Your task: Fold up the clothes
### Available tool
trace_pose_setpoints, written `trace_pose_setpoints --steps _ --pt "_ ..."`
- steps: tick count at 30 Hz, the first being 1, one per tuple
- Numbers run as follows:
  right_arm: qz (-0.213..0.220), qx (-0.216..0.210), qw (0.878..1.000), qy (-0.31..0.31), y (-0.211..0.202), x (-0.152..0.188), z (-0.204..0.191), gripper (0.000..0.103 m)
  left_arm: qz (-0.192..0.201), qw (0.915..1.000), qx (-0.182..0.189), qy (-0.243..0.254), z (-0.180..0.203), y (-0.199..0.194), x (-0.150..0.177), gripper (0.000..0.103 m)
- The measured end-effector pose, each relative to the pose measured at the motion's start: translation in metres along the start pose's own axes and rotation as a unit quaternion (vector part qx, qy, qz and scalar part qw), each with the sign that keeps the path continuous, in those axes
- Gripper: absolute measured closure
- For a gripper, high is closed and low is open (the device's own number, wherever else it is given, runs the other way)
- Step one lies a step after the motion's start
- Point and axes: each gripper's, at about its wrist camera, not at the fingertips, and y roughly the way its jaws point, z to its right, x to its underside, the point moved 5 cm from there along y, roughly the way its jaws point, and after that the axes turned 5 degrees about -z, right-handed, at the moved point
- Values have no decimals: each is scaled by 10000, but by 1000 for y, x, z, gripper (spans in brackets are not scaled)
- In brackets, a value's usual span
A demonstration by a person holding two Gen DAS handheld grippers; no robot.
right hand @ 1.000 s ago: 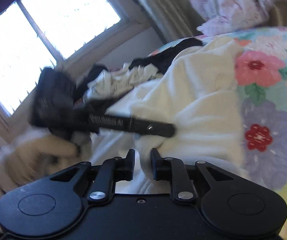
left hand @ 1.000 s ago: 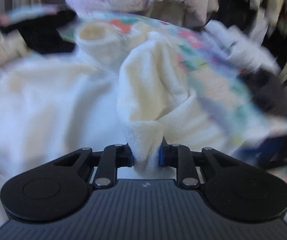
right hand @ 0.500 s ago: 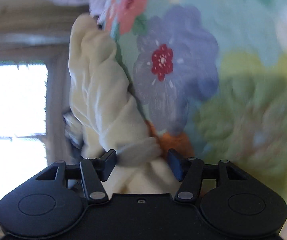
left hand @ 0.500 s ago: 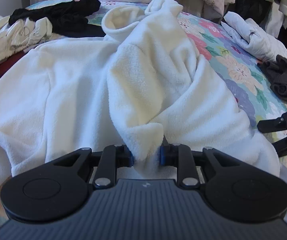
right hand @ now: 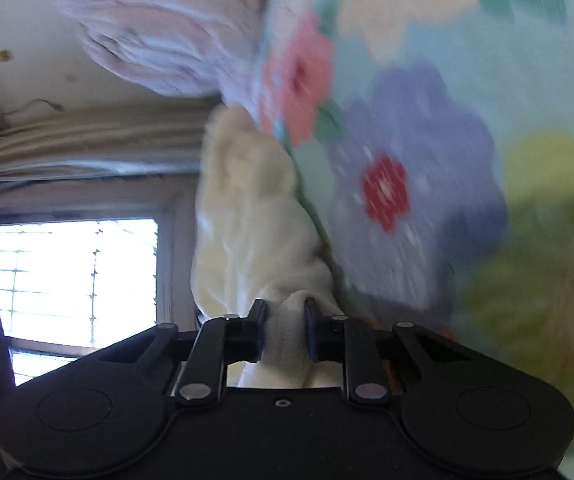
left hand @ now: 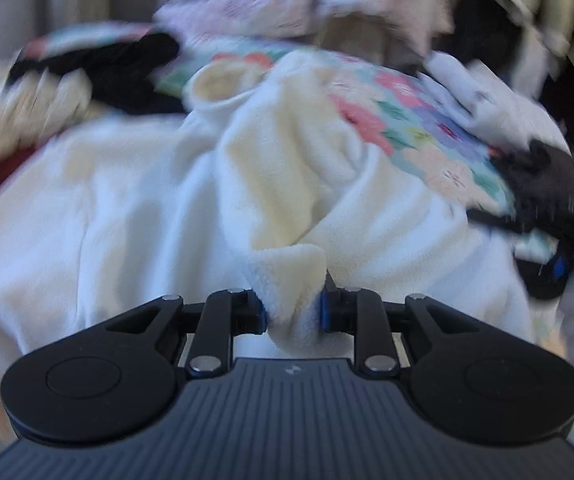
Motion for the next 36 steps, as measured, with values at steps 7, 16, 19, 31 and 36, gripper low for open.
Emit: trace_pose_setpoints --steps 7,16,19,31,36 --pt "571 -250 9865 -1517 -29 -9 -63 86 498 9917 -109 1181 55 -16 -25 72" --pt "1086 -311 9743 -1948 -89 -26 -76 91 662 9914 387 1056 65 -22 -21 58" --pt "1023 -44 9700 -2207 -91 -26 -78 91 416 9918 266 1175 68 -11 -19 58" --pt "-145 1245 9353 -3309 -37 12 -68 90 458 9866 240 1545 82 -31 23 54" --pt "-551 1287 9459 -2928 -20 22 -44 90 621 9825 528 1676 99 -41 34 44"
